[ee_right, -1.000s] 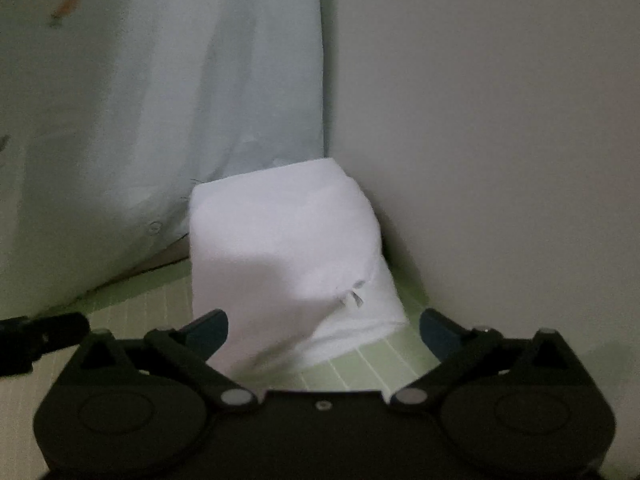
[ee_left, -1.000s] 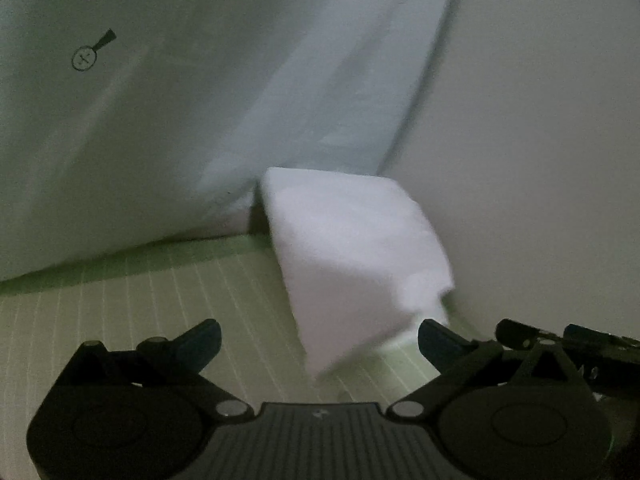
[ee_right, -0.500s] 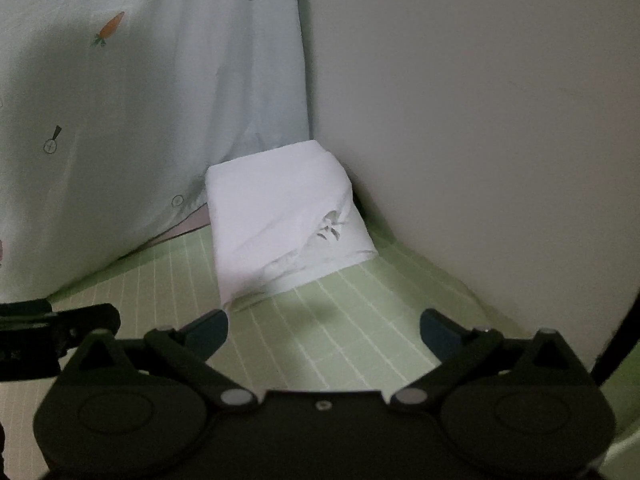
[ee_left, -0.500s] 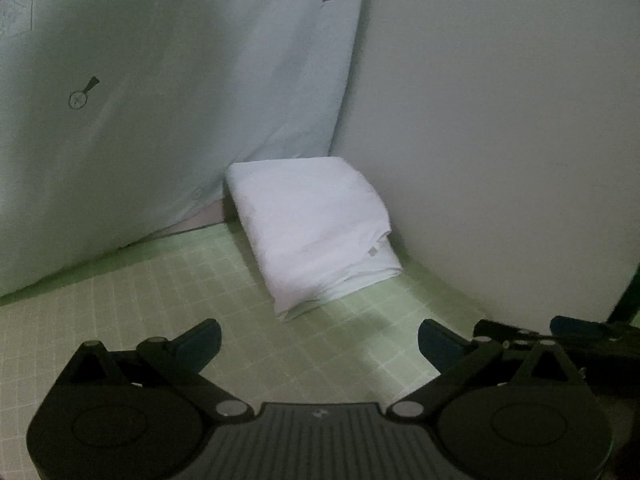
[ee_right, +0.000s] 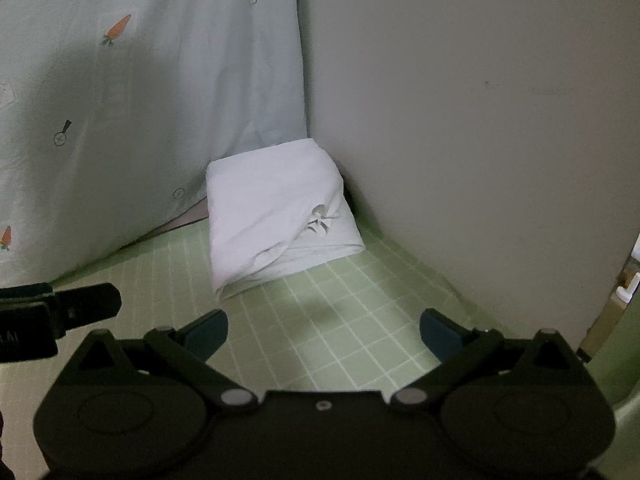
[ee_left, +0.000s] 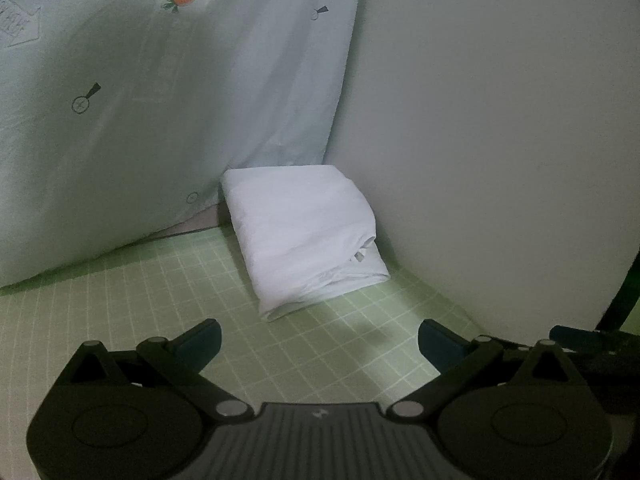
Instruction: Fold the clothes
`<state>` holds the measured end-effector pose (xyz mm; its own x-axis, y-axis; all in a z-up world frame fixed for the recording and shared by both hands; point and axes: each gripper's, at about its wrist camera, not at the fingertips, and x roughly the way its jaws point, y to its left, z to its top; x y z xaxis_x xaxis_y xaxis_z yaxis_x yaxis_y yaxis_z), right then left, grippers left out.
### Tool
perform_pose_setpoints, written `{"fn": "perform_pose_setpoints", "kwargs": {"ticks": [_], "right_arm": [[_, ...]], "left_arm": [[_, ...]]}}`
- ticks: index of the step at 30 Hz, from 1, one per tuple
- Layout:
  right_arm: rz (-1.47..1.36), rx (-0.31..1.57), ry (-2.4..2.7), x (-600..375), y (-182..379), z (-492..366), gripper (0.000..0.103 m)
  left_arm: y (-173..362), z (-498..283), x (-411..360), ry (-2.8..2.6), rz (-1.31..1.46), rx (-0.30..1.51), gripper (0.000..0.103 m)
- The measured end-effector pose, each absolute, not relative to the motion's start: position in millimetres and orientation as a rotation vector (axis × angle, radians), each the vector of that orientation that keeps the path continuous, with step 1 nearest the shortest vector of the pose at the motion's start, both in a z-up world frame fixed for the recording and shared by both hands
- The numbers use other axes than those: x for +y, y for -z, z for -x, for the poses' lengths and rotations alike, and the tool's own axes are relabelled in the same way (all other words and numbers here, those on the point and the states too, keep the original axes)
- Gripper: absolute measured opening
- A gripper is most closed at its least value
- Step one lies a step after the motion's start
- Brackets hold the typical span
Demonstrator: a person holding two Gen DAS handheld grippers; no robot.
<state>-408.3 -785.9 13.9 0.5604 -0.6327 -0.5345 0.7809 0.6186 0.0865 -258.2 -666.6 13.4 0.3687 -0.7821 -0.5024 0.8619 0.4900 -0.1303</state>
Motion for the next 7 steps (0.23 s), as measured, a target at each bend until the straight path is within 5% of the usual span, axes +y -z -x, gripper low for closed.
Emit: {"fn": "perform_pose_setpoints", "kwargs": {"ticks": [7], "right_arm": [[-0.321,0.482,0.833,-790.8,-12.8,413.3,0.103]], "left_arm": [[-14.7,263.9,-668.7,1.049,-0.157,0.558,0.103]]}}
